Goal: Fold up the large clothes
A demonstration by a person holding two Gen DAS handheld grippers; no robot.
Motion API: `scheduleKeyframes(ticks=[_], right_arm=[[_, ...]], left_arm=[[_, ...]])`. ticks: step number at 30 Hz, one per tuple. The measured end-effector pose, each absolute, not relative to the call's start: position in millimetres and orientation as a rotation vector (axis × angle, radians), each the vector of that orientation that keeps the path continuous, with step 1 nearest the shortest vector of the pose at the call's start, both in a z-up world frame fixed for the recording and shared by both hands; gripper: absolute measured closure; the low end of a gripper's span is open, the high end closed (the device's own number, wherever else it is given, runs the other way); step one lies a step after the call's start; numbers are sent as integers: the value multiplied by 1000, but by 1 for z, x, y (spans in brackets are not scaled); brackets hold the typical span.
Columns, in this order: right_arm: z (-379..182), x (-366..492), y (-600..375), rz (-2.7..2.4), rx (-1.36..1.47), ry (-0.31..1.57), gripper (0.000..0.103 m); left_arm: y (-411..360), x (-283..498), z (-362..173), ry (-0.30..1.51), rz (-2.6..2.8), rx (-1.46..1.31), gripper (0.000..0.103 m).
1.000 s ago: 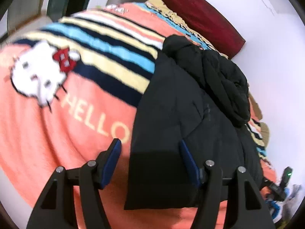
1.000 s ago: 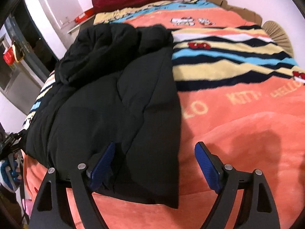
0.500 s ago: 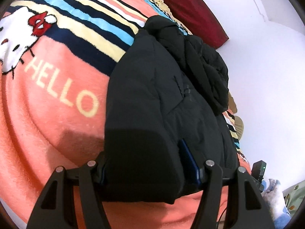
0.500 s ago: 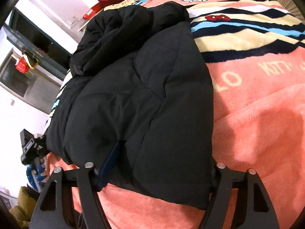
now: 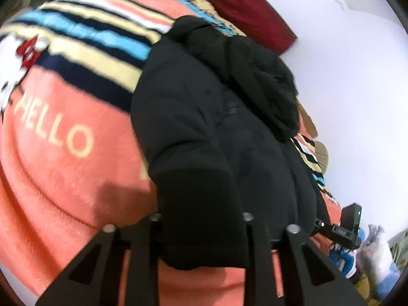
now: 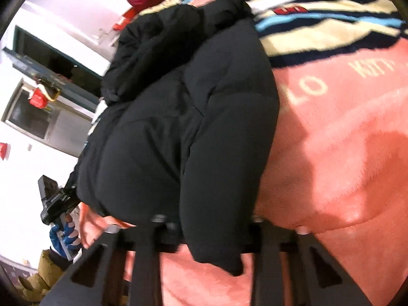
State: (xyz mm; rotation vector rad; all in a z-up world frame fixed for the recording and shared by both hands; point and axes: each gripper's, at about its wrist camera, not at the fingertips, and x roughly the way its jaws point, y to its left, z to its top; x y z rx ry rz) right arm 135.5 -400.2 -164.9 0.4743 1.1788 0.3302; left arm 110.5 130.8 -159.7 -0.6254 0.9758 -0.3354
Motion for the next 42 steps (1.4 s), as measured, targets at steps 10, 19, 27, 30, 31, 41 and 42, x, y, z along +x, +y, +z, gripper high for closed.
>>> scheduleKeyframes(ticks=[10,19,27,30,31,41,42], right_arm=[[-98,146,-416,385,571,971,87],[-57,216,-444,409,839,843,87],[-22,312,-439,312,806,801,86],[-17,354,-435,250,732,797,85],[-18,371,-434,231,709,799,85],[-99,508,-420,111,691,890,84],[-110,517,-419,104,690,901,84]], left_arm=[[140,136,-85,822,-431,-690,89],[165,206,-36,755,-461,-906,89],[156,305,4,717,-393,-826,88],[147,353,10,718,-339,-738,86],[144,363,9,720,-328,-725,85],[121,521,-87,859,-194,-674,76],[120,532,-103,876,-198,-688,75]])
